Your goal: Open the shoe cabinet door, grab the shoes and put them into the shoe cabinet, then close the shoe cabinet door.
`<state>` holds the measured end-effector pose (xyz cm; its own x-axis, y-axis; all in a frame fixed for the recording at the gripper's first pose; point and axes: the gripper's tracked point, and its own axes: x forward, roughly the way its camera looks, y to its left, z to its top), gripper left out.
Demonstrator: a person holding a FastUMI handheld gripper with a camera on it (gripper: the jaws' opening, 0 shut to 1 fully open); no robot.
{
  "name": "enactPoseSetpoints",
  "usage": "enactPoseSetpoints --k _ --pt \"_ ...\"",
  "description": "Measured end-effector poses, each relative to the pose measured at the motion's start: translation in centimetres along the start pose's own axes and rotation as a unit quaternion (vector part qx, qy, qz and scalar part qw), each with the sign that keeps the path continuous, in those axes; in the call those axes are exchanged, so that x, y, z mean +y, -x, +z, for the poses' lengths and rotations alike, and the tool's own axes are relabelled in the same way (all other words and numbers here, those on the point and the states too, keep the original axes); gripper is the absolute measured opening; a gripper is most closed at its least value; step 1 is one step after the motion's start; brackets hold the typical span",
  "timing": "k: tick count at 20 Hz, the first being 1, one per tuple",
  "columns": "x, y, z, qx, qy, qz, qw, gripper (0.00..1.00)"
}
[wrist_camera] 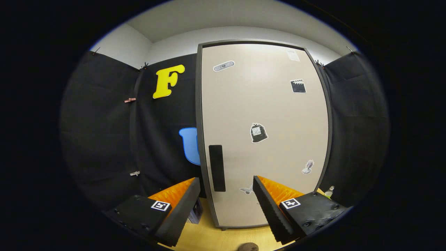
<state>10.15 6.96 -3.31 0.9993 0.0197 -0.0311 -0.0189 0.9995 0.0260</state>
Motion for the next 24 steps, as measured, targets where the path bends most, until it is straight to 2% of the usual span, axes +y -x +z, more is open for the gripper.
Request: enactPoseSetpoints --k 8,11,14,15,16,19,21,22,24 --pt "0.6 -6.3 -2.3 0.019 -0.001 -0.016 1.0 0.99" --pt "0.6 -8.3 -3.0 0.026 -0.002 -0.023 0.999 0.95" --pt "0.3 -9.4 -3.4 0.028 -0.002 -0.031 0.999 0.95" --pt "0.1 -9.8 -3.5 0.028 -0.001 -0.034 0.999 0.86" --pt "0.1 -10.1 -3.5 0.029 -0.001 -0.033 0.999 0.81" --pt "0.3 -10.9 -3.9 0.032 0.004 -0.031 0.999 0.77" --pt "0.6 -11.2 -4.1 0.034 0.01 -0.026 0.999 0.64" --pt "1.1 -11.3 -4.2 0.033 0.01 -0.017 0.999 0.63" --pt "1.3 -11.4 -4.1 0.027 0.024 -0.022 0.999 0.47"
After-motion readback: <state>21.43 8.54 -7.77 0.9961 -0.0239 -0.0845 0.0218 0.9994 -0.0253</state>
